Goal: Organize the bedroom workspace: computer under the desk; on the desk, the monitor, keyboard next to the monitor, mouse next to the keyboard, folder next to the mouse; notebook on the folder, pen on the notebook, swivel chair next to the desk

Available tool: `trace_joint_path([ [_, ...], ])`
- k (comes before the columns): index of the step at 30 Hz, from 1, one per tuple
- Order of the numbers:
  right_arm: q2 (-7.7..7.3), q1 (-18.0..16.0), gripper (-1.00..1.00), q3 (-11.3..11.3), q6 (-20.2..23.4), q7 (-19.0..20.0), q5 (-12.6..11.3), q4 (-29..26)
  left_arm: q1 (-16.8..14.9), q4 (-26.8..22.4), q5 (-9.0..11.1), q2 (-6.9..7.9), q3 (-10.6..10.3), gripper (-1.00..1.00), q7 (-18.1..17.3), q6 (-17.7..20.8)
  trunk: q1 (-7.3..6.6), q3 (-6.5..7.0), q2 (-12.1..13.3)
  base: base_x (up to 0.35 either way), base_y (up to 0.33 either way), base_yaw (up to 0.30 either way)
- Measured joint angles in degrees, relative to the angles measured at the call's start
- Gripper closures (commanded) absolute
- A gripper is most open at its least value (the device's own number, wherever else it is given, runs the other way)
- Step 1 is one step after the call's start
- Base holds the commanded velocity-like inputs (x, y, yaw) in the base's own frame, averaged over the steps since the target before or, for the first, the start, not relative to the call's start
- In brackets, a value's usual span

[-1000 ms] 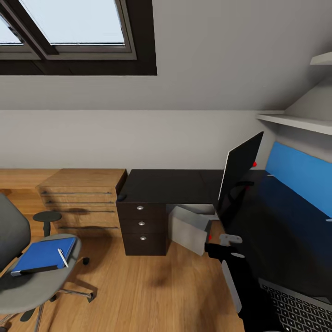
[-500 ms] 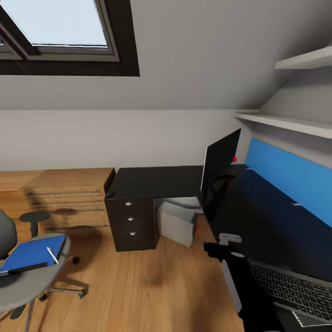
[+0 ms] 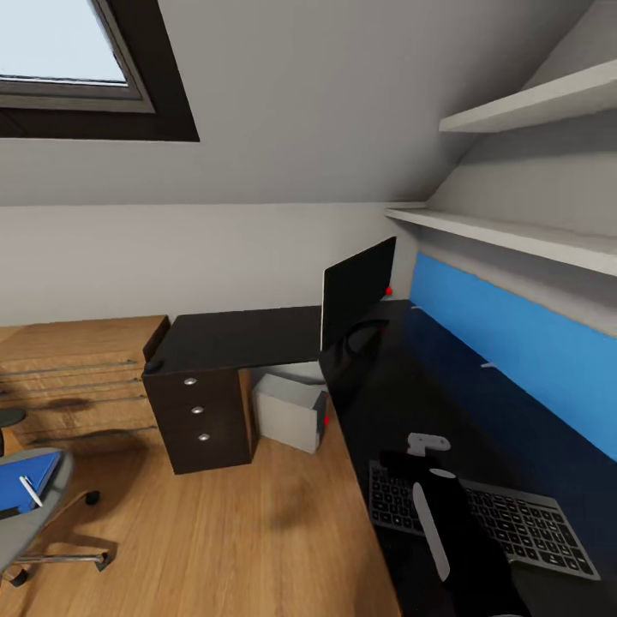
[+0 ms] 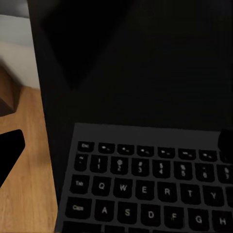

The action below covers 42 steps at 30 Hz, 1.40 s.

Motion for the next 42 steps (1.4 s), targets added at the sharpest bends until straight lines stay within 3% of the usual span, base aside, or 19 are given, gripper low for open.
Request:
trace_joint_path([
  [7,-0.51,0.0,-1.00,-0.1,-0.1,0.1,0.1,-0.2,0.0,0.0,0.1,0.05,0.0,-1.00,0.0,0.0,0.00,0.00,0.0,0.000,-0.059,-0.011],
  [15,-1.97,0.0,-1.00,0.0,-3.4,0.1,0.1,-0.3,0.0,0.0,0.1,0.02,0.1,-1.00,0.1,0.0,0.01,0.00,0.0,-0.051,-0.210,-0.001],
  [25,-2.00,0.0,-1.00,0.0,-4.1,0.0,0.0,-0.4,0.0,0.0,0.1,0.07,0.1,-1.00,0.1,0.0,0.01,-0.05,0.0,-0.156,-0.190,0.029],
  [42,-1.77,0.0,-1.00,0.0,-4.2,-0.1,0.0,-0.5,0.0,0.0,0.1,0.10,0.1,-1.00,0.2,-0.1,0.00,-0.96,0.0,-0.022,-0.021,0.179],
])
